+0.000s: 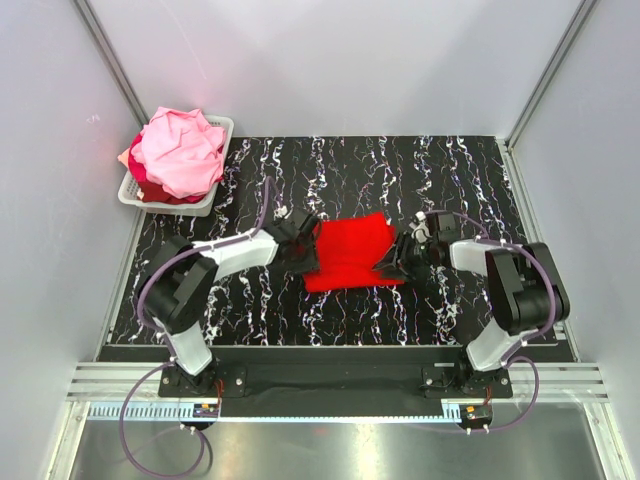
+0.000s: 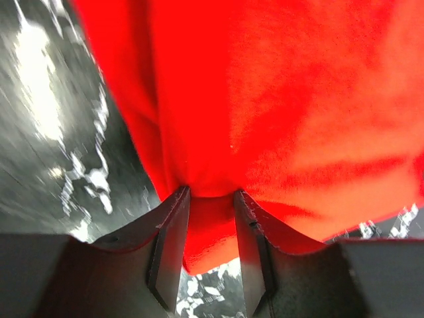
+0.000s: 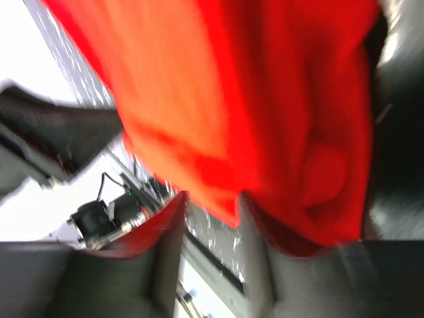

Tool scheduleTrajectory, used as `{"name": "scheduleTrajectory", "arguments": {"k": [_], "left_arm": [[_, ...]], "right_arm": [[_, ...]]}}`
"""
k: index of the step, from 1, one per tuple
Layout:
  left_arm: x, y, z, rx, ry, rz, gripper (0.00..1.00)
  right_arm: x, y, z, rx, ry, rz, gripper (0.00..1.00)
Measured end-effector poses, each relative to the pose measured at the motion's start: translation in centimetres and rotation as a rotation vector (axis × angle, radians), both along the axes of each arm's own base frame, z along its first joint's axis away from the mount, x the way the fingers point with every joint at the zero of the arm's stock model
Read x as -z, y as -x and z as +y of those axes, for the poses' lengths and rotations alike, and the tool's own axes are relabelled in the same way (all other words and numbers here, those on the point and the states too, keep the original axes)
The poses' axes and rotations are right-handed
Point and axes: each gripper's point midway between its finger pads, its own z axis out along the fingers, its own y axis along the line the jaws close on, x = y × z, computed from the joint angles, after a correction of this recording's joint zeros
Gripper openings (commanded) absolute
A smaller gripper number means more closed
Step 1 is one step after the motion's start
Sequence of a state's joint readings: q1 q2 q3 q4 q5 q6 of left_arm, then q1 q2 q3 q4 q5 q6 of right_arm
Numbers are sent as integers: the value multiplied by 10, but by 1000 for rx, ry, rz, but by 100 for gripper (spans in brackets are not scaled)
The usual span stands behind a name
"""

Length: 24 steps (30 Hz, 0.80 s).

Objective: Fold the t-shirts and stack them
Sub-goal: Neatly place the folded tshirt to the corner

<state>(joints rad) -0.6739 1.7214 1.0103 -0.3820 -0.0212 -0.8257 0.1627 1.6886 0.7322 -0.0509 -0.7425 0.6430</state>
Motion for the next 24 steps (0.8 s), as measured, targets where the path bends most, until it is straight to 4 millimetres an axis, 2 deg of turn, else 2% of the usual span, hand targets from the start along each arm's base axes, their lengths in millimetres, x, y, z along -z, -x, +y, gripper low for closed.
{"name": "scheduleTrajectory", "arguments": {"k": [3, 6, 8, 10, 12, 14, 16, 18, 20, 22, 24], "left_arm": [[-1, -13, 5, 7, -50, -8, 40], [-1, -15, 12, 9, -84, -12, 41], [-1, -15, 17, 12, -113, -11, 42], [-4, -15, 24, 15, -146, -13, 46], [-12, -17, 34, 22, -188, -13, 51], [-27, -25, 39, 32, -215, -33, 54], [-52, -36, 41, 42, -225, -79, 60], [-85, -48, 40, 52, -214, -151, 62], [-114, -51, 40, 54, -196, -211, 63], [-143, -47, 45, 55, -175, -265, 63], [-166, -36, 54, 52, -155, -301, 63]], "right_arm": [[-9, 14, 3, -25, 13, 0, 65], [-24, 11, 1, -48, 61, -27, 72], [-45, -1, 0, -56, 85, -77, 78], [-75, -17, 0, -59, 97, -159, 88], [-102, -31, -2, -48, 118, -243, 92], [-128, -48, -6, -28, 147, -326, 93], [-139, -63, -10, -15, 178, -368, 93], [-134, -78, -12, -15, 214, -360, 93], [-114, -92, -14, -20, 250, -317, 93], [-82, -102, -17, -30, 290, -244, 93], [-46, -100, -21, -46, 330, -152, 93]]}}
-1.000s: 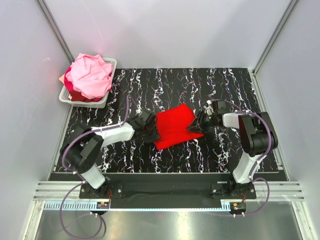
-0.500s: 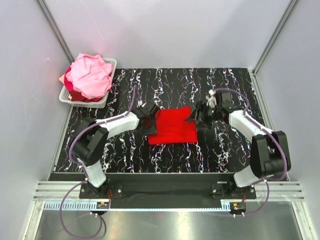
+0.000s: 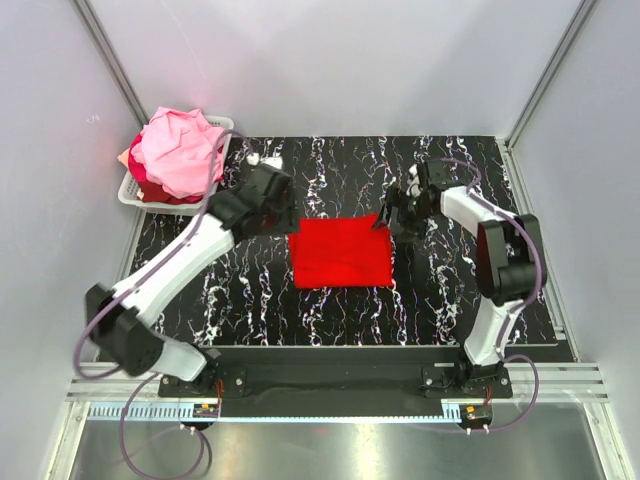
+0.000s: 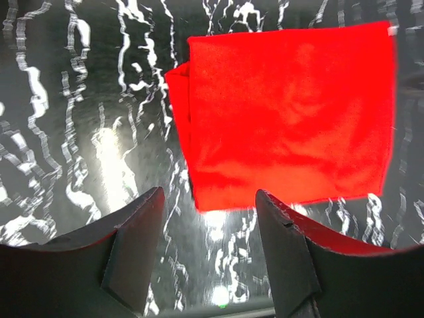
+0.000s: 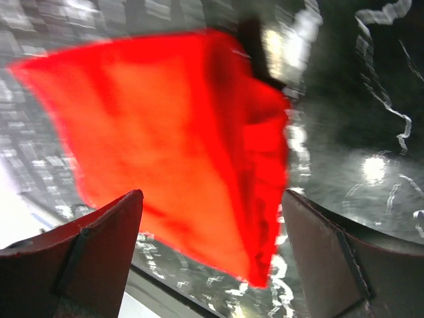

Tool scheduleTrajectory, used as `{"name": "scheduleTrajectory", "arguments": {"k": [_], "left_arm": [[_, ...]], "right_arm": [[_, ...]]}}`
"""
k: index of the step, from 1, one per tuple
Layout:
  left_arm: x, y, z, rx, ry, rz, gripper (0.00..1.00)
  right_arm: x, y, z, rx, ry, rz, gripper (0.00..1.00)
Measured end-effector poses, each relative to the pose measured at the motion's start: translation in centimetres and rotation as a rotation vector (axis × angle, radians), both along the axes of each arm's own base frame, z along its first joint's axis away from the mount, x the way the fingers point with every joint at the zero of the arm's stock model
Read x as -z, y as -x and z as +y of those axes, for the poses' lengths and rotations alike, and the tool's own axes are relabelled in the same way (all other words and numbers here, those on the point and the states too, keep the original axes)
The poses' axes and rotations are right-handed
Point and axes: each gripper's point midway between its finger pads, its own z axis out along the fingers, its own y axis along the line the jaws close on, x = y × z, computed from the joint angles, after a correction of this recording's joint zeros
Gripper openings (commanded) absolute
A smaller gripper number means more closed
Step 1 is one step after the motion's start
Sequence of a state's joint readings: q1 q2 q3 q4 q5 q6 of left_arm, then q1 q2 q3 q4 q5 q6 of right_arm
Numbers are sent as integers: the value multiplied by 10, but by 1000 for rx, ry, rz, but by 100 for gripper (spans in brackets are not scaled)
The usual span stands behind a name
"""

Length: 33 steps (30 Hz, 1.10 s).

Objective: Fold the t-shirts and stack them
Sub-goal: Neatly place the folded tshirt to the corner

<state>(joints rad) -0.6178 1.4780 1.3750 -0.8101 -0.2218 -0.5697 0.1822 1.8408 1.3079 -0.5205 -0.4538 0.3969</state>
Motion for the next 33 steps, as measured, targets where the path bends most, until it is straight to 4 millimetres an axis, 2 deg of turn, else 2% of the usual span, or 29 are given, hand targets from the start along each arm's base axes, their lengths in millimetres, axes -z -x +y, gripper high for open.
{"name": "scheduleTrajectory", "arguments": {"k": [2, 4, 8, 13, 16, 17, 19, 20, 25, 28, 33], "left_arm": [[-19, 14, 11, -1, 23, -38, 63], [-32, 33, 25, -4, 37, -62, 64], [-43, 68, 54, -21, 52, -98, 65], [-37, 107, 86, -57, 46, -100, 68], [-30, 124, 104, -91, 41, -114, 73], [-27, 129, 110, -104, 36, -122, 74], [-20, 135, 121, -134, 34, -144, 76], [-16, 138, 125, -146, 36, -151, 76], [-7, 144, 132, -158, 39, -164, 77], [-11, 141, 131, -160, 48, -185, 79], [-10, 137, 128, -153, 48, -193, 79]], "right_arm": [[27, 8, -5, -1, 38, 82, 93], [42, 14, -8, -4, 62, 128, 92], [51, 16, -10, -12, 75, 147, 87], [54, 8, -2, -30, 39, 161, 72], [59, 5, 3, -45, 13, 175, 40], [62, 6, 5, -51, -6, 191, 18], [70, 6, 7, -55, -16, 212, 3], [71, 7, 9, -55, -32, 231, 0], [71, -5, 1, -36, 35, 260, 0], [67, -34, -19, 1, 185, 215, 0], [61, -101, -75, 112, 474, 90, 0]]}}
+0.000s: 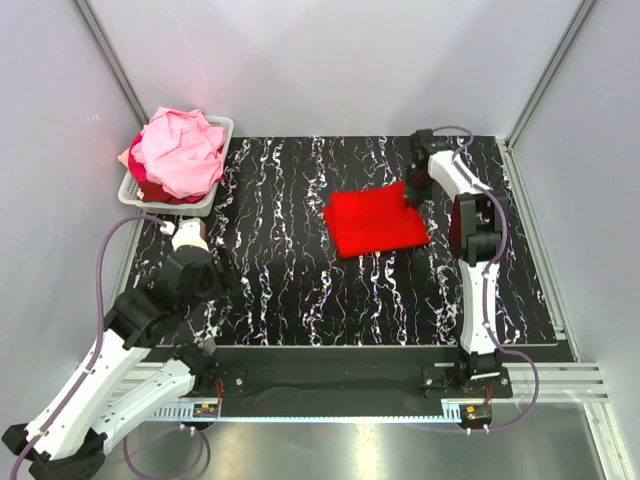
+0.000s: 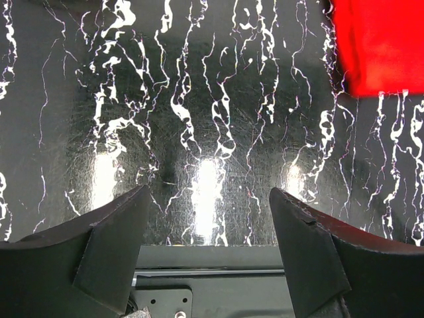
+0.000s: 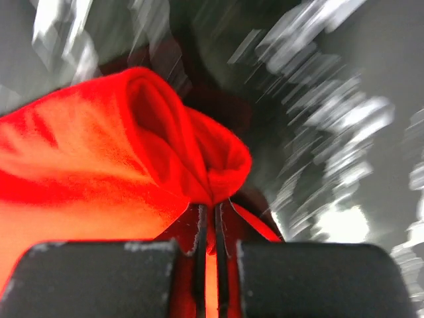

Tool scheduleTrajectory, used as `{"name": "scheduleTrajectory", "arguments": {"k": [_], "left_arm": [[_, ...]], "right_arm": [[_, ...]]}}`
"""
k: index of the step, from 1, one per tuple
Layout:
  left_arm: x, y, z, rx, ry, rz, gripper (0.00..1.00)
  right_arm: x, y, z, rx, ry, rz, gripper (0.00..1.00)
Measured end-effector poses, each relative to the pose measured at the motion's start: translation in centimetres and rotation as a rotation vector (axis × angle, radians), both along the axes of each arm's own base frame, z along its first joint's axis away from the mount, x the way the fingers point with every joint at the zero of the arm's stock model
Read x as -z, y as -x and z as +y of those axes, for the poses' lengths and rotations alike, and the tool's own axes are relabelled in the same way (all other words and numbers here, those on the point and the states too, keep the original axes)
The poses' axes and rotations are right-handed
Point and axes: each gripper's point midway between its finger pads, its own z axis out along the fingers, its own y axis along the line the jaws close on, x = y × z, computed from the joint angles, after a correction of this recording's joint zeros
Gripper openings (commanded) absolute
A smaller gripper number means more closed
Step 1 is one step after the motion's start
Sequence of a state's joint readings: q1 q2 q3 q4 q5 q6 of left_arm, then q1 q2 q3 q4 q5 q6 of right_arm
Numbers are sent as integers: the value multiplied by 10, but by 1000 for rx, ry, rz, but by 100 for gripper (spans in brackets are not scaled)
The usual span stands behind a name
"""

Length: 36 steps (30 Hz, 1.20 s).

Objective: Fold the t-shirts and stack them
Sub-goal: Neatly place the folded tshirt to the corner

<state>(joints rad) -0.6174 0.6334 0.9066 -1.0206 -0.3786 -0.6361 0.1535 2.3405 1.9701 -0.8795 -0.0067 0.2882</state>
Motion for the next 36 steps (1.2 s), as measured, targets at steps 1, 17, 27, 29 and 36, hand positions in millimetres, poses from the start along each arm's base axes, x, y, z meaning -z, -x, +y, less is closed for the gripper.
{"name": "scheduleTrajectory", "arguments": {"k": [1, 17, 27, 29, 36], "left_arm": [[0, 0, 0, 0, 0, -1, 79], [-3, -2, -2, 3, 15, -27, 78], [5, -6, -4, 2, -11, 12, 76], [4, -5, -3, 2, -5, 2, 77], [-4, -2, 2, -16, 13, -40, 76]], "right_arm": [[-1, -10, -9, 15, 34, -19, 0], [-28, -120, -217, 254, 621, -316, 16], [-100, -158, -255, 403, 685, -573, 100], [-107, -143, -242, 400, 623, -563, 100], [-177, -108, -154, 344, 128, -675, 97]]}}
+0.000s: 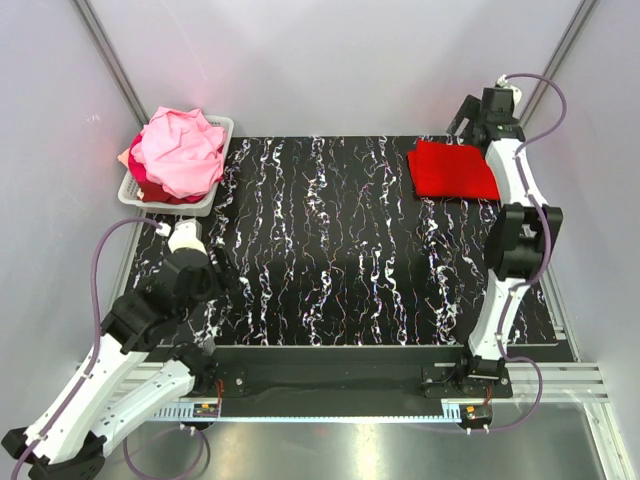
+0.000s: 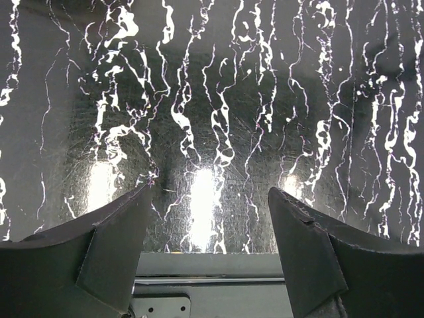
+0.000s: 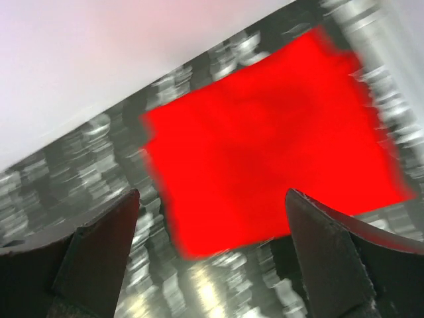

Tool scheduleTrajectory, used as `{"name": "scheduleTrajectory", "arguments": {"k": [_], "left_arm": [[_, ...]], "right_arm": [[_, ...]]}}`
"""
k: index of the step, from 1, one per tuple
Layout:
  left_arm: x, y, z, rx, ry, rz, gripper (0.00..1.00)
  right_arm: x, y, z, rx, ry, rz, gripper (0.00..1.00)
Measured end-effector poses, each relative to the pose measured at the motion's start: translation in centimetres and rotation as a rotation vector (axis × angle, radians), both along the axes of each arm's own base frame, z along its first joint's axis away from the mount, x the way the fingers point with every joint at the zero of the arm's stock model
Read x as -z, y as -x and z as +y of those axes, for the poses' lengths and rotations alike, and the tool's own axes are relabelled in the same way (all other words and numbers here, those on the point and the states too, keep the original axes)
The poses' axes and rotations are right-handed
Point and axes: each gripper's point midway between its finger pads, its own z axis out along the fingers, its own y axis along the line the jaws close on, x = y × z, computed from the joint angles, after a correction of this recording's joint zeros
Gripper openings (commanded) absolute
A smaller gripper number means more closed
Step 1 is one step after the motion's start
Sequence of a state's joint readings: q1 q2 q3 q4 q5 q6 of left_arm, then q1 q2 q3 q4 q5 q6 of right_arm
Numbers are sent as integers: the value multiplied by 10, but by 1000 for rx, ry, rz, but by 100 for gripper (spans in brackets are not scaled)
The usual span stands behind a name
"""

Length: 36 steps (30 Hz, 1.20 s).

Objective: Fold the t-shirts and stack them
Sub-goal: Neatly place the folded tshirt to the corner

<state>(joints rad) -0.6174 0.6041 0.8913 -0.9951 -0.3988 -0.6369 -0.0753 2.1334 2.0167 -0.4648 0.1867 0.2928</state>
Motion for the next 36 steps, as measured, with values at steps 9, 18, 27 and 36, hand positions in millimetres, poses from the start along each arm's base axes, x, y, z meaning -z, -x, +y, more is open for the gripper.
{"name": "scheduleTrajectory", "arguments": {"k": [9, 18, 27, 36], "left_arm": [[-2, 1, 3, -16, 3, -10, 76], [0, 0, 4, -25, -4, -5, 76], [3, -2, 3, -29, -16, 12, 76], [6, -3, 2, -29, -24, 23, 75]], "right_arm": [[88, 32, 70, -100, -322, 167, 81], [162, 38, 96, -122, -398, 310, 78], [165, 14, 83, -111, -367, 294, 78], [165, -2, 45, -84, -323, 306, 79]]}}
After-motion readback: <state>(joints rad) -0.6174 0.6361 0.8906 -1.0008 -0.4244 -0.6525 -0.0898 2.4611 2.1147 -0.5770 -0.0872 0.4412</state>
